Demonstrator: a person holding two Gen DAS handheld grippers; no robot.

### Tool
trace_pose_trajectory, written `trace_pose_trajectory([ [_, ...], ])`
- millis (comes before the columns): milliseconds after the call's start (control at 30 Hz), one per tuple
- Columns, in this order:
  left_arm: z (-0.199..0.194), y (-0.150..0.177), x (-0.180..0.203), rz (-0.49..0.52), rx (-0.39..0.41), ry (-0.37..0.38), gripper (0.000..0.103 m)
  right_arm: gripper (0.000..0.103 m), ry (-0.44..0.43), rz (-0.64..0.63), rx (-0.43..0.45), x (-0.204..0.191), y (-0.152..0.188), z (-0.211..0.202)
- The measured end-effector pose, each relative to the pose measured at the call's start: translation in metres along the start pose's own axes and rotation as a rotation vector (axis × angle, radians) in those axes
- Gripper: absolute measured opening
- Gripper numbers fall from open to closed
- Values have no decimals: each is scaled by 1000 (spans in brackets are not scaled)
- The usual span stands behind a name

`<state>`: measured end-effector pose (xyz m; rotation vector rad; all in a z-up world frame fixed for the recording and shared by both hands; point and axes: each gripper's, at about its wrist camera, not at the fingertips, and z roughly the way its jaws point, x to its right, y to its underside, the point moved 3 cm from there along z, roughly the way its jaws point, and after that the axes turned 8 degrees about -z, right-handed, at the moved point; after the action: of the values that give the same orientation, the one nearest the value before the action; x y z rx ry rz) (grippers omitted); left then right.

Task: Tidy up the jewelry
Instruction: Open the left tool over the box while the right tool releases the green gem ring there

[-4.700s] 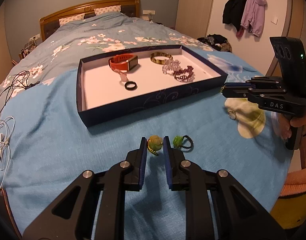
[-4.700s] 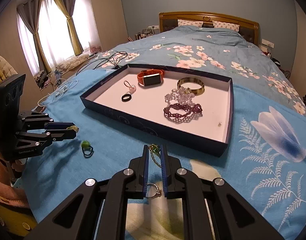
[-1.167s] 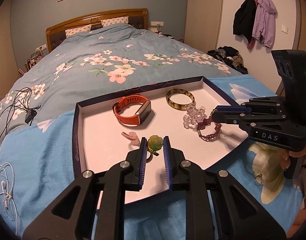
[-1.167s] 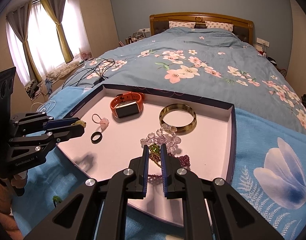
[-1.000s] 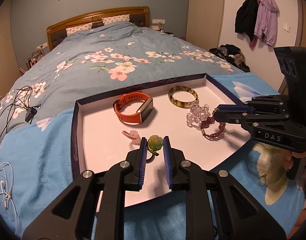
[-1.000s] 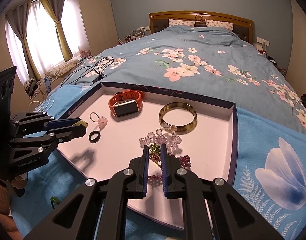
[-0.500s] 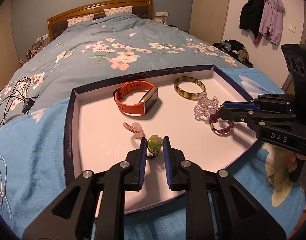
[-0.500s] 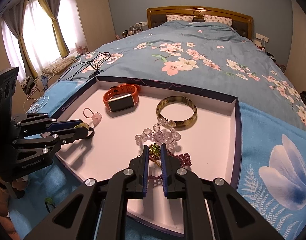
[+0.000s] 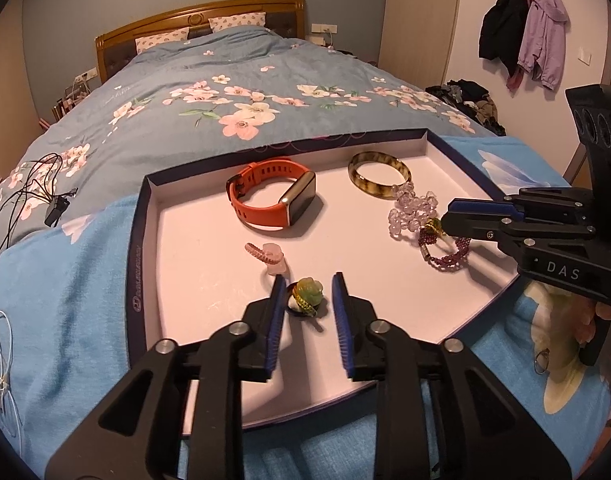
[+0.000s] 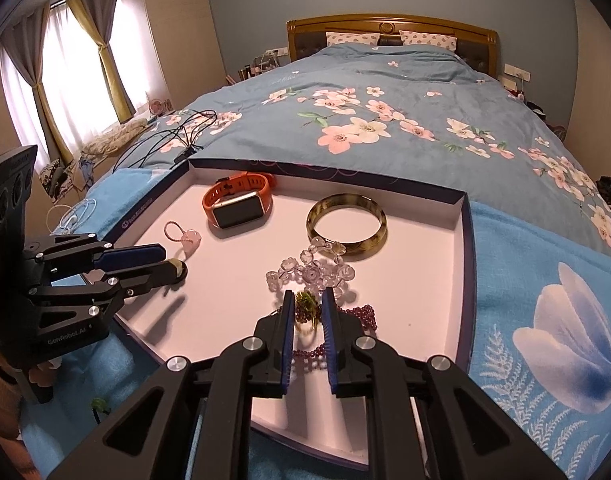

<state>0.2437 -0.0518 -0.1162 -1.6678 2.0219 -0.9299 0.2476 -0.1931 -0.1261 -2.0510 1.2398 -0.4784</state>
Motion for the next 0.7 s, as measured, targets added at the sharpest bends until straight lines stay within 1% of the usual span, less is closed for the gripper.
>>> trace_pose_trajectory([
  [67, -6, -1, 0, -3, 18, -2, 33, 19, 4, 8, 17, 2, 0, -6],
  [100, -9, -2, 0, -5, 25, -2, 37, 20, 2, 12, 24, 2, 0, -9],
  [133, -13, -3, -1, -11, 35, 0, 44, 20, 0, 16, 31, 2, 0, -12],
  [233, -26, -4, -2, -14, 66, -5, 47, 24, -4, 17, 55, 1, 0, -24],
  [267, -33, -4, -1, -12, 80, -8, 48, 27, -7, 17, 63, 0, 0, -29],
  [367, -51, -1, 0, 0, 117, -7, 54, 28, -13, 8, 92, -3, 3, -46],
  [400, -57, 0, 0, 4, 127, -7, 58, 30, -15, 4, 99, -4, 4, -51],
  [467, -71, 4, 0, 9, 148, 13, 59, 35, -21, -11, 113, -7, 6, -63],
  [500, -78, 6, 1, 12, 156, 26, 59, 35, -22, -19, 118, -8, 7, -67],
  [633, -99, 19, 3, 44, 167, 50, 63, 39, -26, -42, 128, -13, 16, -87],
  [700, -107, 29, 4, 57, 165, 54, 65, 41, -31, -48, 118, -15, 24, -92],
])
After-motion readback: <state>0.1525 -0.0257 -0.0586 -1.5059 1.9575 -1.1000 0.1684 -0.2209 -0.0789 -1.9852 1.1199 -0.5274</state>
